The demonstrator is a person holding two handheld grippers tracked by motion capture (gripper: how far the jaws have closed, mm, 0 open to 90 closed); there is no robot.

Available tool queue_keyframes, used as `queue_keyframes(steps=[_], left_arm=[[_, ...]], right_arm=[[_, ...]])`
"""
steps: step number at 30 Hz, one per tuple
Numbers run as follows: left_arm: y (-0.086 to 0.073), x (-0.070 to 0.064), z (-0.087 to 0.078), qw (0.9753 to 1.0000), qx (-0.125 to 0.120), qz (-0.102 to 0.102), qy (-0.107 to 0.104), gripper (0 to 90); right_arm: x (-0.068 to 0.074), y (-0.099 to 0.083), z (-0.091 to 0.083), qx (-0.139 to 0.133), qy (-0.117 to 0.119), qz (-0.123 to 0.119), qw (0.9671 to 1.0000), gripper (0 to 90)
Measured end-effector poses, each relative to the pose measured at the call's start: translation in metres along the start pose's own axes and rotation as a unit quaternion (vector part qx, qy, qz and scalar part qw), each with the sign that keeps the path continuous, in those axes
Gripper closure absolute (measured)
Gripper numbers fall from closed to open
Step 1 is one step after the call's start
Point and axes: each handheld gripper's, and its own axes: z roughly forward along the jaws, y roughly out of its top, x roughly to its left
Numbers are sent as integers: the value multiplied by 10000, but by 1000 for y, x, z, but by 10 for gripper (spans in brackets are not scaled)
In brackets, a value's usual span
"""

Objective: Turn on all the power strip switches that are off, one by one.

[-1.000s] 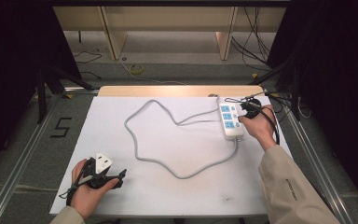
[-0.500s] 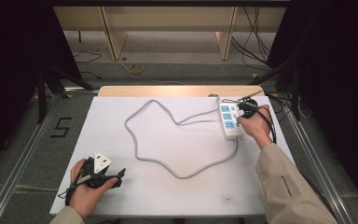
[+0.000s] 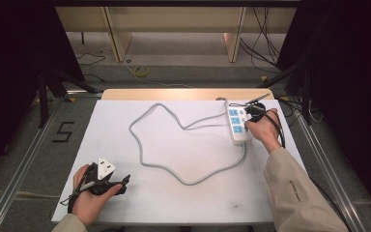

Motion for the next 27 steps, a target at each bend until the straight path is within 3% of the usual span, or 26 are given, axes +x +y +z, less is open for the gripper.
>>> queue_keyframes(steps=[6,27], left_arm=[[0,1,0,10000,-8,-5,15,165],[0,2,-1,10000,-9,-10,46,166]], right_arm=[[0,0,2,8,-11,-64,10000,900],[-4,0,7,68,133,256,9996,900]])
